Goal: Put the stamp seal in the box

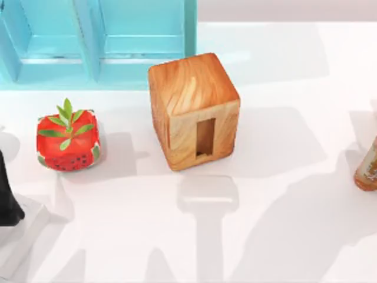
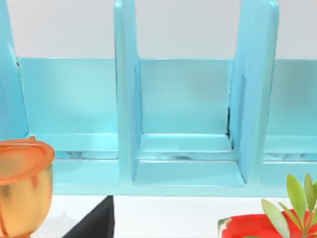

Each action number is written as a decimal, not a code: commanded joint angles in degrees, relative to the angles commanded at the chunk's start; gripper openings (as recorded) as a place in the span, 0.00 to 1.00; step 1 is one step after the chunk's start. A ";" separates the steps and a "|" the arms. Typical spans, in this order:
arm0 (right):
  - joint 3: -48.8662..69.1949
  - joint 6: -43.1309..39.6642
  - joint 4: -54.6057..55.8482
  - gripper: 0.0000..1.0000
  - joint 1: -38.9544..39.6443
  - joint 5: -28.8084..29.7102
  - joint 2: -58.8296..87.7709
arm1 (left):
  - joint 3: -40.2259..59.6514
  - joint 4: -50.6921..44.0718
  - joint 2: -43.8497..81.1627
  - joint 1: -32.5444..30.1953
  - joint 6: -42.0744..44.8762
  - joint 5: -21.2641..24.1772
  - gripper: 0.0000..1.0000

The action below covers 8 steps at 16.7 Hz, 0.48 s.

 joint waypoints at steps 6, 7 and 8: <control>-4.99 0.01 5.22 0.00 -0.02 -0.03 0.49 | 0.00 0.00 0.00 0.00 0.00 0.00 1.00; -4.99 0.01 5.22 0.00 -0.02 -0.03 0.49 | 0.00 0.00 0.00 0.00 0.00 0.00 1.00; -4.99 0.01 5.22 0.08 -0.02 -0.03 0.49 | 0.00 0.00 0.00 0.00 0.00 0.00 1.00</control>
